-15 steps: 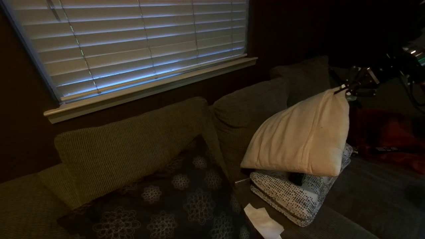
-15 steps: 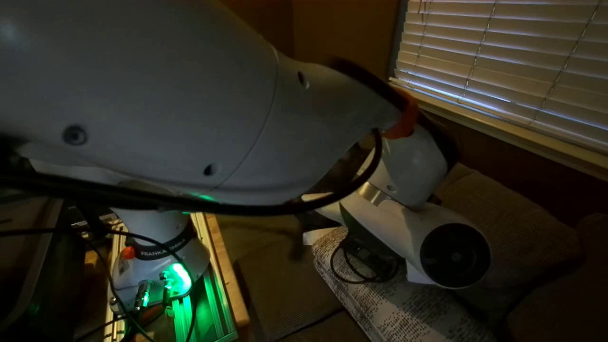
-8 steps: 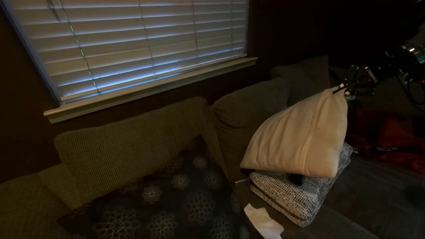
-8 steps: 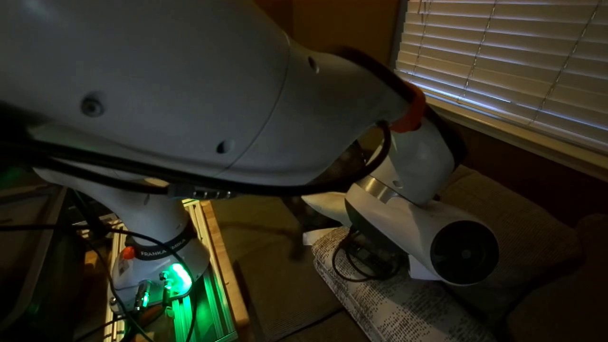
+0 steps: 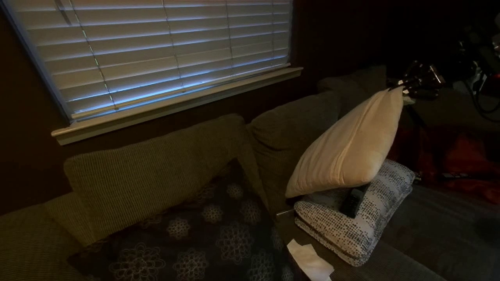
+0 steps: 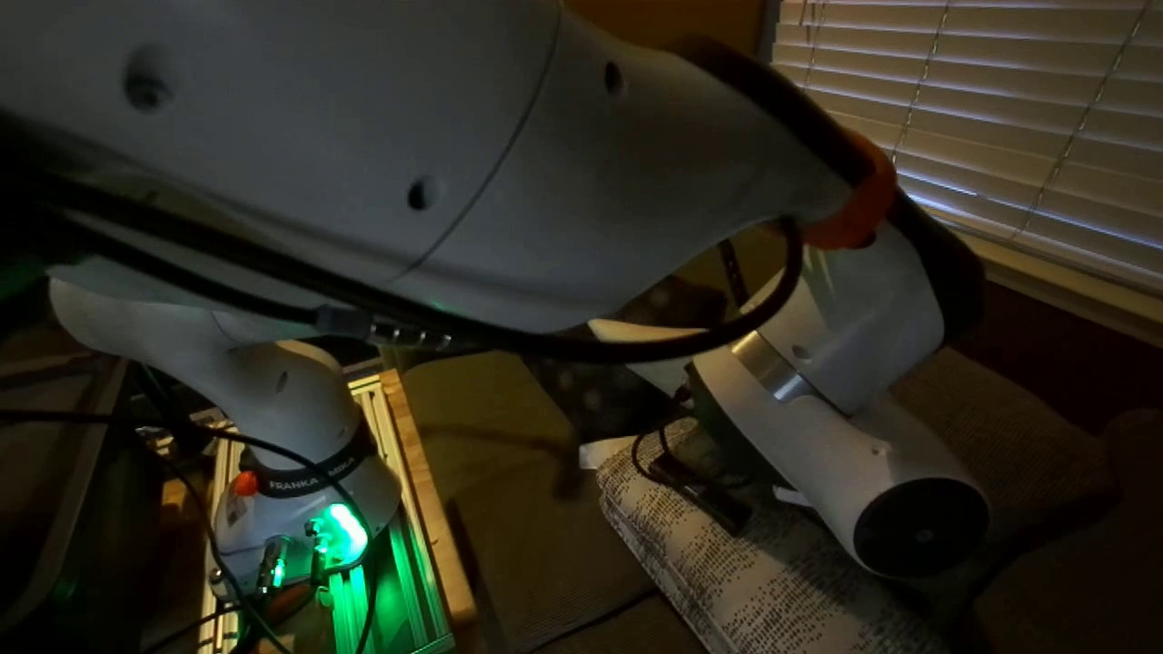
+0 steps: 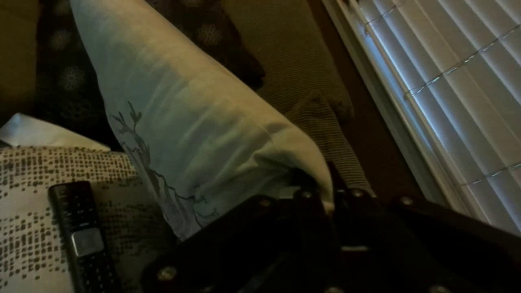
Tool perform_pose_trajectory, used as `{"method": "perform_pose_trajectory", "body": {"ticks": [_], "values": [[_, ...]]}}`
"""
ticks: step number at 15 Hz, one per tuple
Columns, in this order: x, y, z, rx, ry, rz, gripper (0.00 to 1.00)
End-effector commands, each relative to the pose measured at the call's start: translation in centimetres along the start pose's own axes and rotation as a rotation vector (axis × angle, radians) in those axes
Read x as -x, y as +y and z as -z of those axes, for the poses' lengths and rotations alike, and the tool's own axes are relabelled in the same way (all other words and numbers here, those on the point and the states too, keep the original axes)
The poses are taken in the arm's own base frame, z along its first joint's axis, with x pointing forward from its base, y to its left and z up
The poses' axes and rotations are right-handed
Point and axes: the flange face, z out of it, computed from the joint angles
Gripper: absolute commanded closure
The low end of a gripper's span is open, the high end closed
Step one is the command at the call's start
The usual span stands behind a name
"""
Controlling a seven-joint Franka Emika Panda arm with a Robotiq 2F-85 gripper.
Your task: Pick up the white pillow and make it stand upright
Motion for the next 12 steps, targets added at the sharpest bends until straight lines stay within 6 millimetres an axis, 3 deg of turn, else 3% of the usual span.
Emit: {"method": "perform_pose_trajectory", "body": {"ticks": [1,5,8,12], "values": [[1.0,-3.8,1.5,-0.060,-0.019,-0.116,0.98],[-0.5,-6.6,2.2,-0.102,0.003,-0.245,0.98],[-2.8,-7.3,1.1,-0.080,0.019,-0.313,0.98],[-3.5,-8.3,-0.2,-0.012,-0.052,-0.376,0.98]]}}
